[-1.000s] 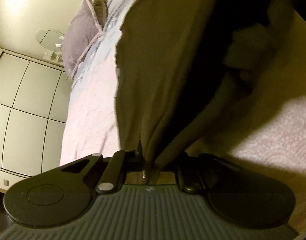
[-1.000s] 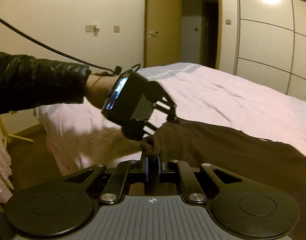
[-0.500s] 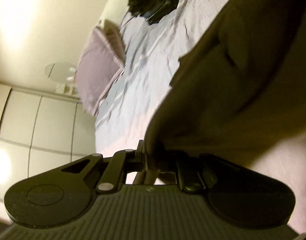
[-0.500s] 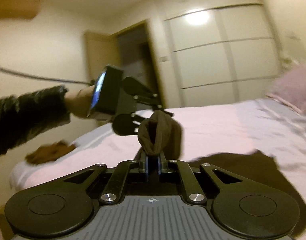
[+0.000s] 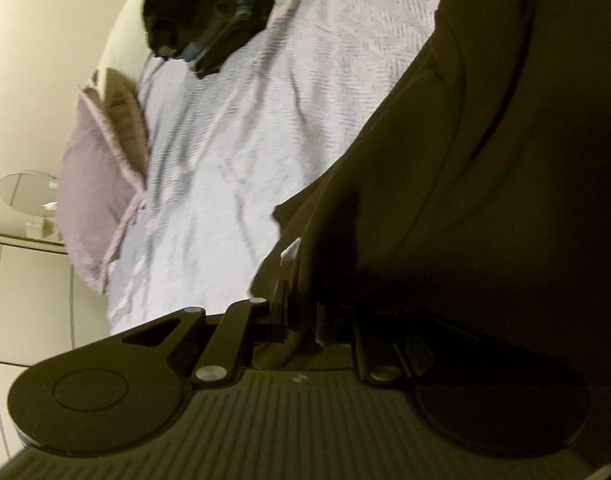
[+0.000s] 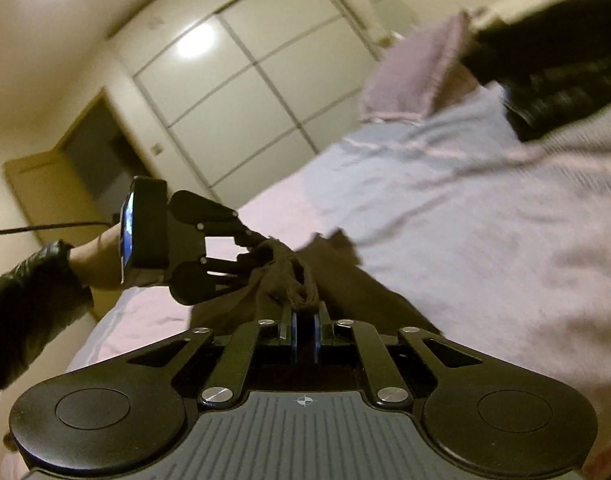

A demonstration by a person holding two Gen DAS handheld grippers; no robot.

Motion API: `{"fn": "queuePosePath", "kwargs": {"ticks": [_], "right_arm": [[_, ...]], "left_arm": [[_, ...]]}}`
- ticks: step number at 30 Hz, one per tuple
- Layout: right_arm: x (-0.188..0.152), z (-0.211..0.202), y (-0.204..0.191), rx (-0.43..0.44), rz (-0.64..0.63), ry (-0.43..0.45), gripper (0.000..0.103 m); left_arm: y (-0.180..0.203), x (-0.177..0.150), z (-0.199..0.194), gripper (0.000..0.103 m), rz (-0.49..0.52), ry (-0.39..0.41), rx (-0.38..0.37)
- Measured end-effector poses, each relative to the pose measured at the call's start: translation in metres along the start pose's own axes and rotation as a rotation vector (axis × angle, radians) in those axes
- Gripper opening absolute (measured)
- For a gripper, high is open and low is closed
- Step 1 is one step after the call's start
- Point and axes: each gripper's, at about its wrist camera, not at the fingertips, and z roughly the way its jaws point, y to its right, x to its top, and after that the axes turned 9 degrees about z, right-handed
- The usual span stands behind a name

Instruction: Fold clothes

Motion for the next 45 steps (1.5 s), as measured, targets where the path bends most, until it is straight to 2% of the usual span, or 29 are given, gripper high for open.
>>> {"fn": "queuePosePath", "kwargs": {"ticks": [3, 6, 8, 10, 12, 15, 18, 22, 28, 30, 32, 35, 38, 39, 40, 41, 43, 45], "right_arm": [[0.000, 0.000, 0.011, -0.028, 0.033, -0.009, 0.006], [-0.003, -0.006, 0.013, -0.045, 0.048, -0.011, 0.006], [-0.002, -0.011, 0.012, -0.050, 0.052, -0.006, 0.006], [-0.001, -0.015, 0.012, -0.057, 0.052, -0.001, 0.006], [0.002, -0.014, 0.013, -0.067, 0.059, 0.005, 0.006], [0.007, -0.011, 0.015, -0.083, 0.078, 0.010, 0.006], [0.006, -0.008, 0.021, -0.089, 0.140, -0.003, 0.006], [0.002, -0.008, 0.025, -0.053, 0.209, -0.015, 0.007], [-0.002, -0.003, 0.019, -0.020, 0.237, -0.019, 0.028], [-0.005, 0.005, 0.018, -0.013, 0.251, -0.039, 0.039], [-0.006, 0.012, 0.015, -0.001, 0.245, -0.060, 0.044], [-0.004, 0.023, 0.015, 0.018, 0.253, -0.074, 0.045], [0.000, 0.032, 0.015, 0.067, 0.258, -0.068, 0.044], [0.001, 0.034, 0.014, 0.070, 0.249, -0.069, 0.031], [0.003, 0.036, 0.012, 0.062, 0.236, -0.072, 0.014], [0.005, 0.038, 0.011, 0.054, 0.223, -0.076, 0.005], [0.009, 0.039, 0.008, 0.049, 0.195, -0.078, 0.005], [0.021, 0.032, 0.003, 0.059, 0.151, -0.040, 0.005]], "left_arm": [[0.000, 0.003, 0.016, 0.012, -0.011, 0.016, -0.017], [0.001, -0.001, 0.014, 0.019, -0.023, 0.026, -0.005], [-0.004, -0.006, 0.008, 0.030, -0.049, 0.039, 0.026], [-0.015, -0.013, 0.001, 0.048, -0.095, 0.059, 0.085], [-0.029, -0.021, -0.003, 0.051, -0.150, 0.049, 0.150], [-0.047, -0.041, -0.008, 0.052, -0.274, -0.006, 0.180], [-0.051, -0.063, -0.014, 0.052, -0.408, -0.023, 0.151], [-0.047, -0.081, -0.013, 0.052, -0.561, 0.004, 0.035], [-0.045, -0.085, 0.009, 0.052, -0.686, 0.016, -0.102], [-0.042, -0.088, 0.019, 0.053, -0.710, 0.011, -0.128], [-0.042, -0.092, 0.024, 0.054, -0.746, 0.018, -0.150], [-0.043, -0.102, 0.027, 0.049, -0.815, 0.039, -0.191], [-0.043, -0.110, 0.024, 0.040, -0.862, 0.063, -0.218], [-0.042, -0.111, 0.023, 0.032, -0.870, 0.066, -0.220], [-0.041, -0.111, 0.022, 0.017, -0.878, 0.067, -0.223], [-0.041, -0.111, 0.021, 0.010, -0.882, 0.063, -0.225], [-0.044, -0.109, 0.016, 0.005, -0.884, 0.065, -0.201], [-0.049, -0.107, 0.008, 0.002, -0.893, 0.088, -0.162]]}}
